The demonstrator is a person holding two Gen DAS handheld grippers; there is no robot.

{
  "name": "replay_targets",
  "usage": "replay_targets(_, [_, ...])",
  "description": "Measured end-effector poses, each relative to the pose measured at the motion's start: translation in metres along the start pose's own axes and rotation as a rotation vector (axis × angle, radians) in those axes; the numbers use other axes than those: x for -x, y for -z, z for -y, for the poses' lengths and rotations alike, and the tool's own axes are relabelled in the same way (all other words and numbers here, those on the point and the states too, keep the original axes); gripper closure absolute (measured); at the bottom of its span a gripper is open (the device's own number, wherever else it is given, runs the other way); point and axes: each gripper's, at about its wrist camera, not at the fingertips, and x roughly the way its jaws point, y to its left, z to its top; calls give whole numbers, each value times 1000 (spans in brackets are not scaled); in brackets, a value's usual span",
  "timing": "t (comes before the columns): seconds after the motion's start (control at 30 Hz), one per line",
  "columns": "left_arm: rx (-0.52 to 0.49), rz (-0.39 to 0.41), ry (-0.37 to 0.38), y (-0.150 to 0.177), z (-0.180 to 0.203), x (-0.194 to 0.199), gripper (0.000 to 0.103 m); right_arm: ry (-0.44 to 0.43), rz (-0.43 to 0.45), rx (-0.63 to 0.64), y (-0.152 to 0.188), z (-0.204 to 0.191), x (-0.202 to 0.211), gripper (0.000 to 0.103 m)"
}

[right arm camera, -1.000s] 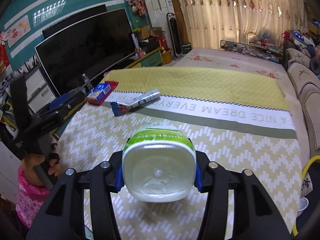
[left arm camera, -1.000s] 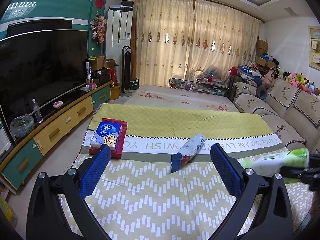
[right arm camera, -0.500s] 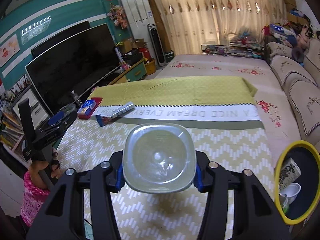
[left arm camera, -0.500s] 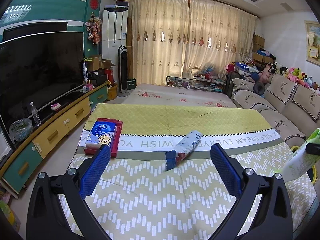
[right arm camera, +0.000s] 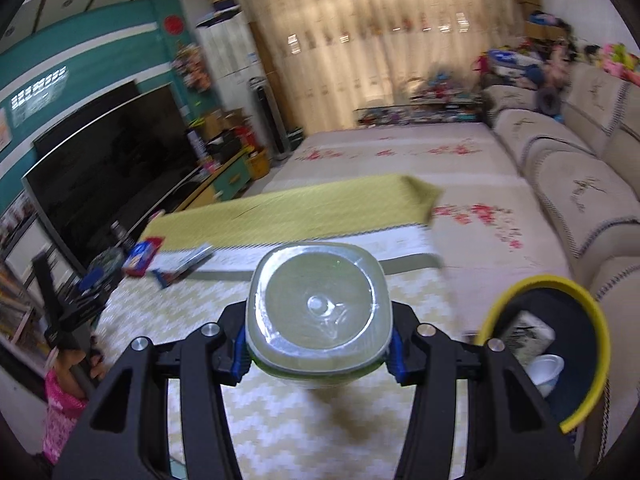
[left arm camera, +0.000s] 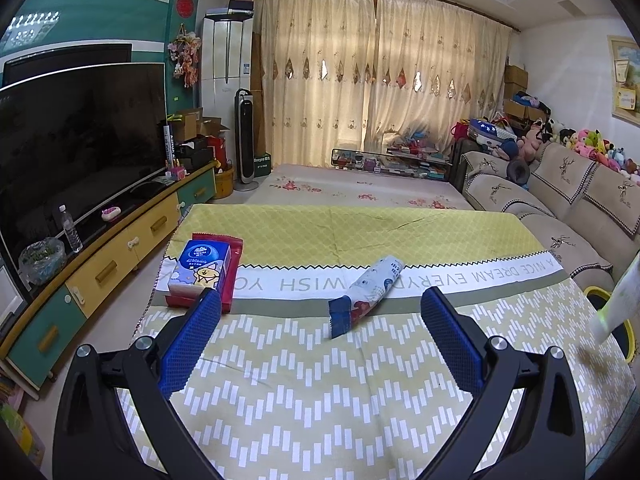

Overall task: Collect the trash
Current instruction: 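Carry the coconut-water bottle over the bin and open the right gripper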

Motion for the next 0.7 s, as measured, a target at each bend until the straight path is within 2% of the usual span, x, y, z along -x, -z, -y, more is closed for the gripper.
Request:
replay_targets(0.17, [-4,-2,4,-1,1,0,5,193,47,-80,-3,60,22,54])
replay_targets(0.33, [-14,-13,13,1,5,-2,5,392,22,-147,7,119,20,52])
replay_targets(0.4, [-21,-18,14,2,7,-3,5,457,27,-174,12,138,18,34])
replay_targets(0.43, [-27,-22,15,2,8,-4,5,471,30,-181,14,142,17,34])
replay_targets(0.53, [-38,-38,19,4,10,-9,5,430,48,-212,23,142,15,34])
replay_targets(0.7, [-39,-64,47,6,14,-15,5,397,142,-163,40,108,4,33])
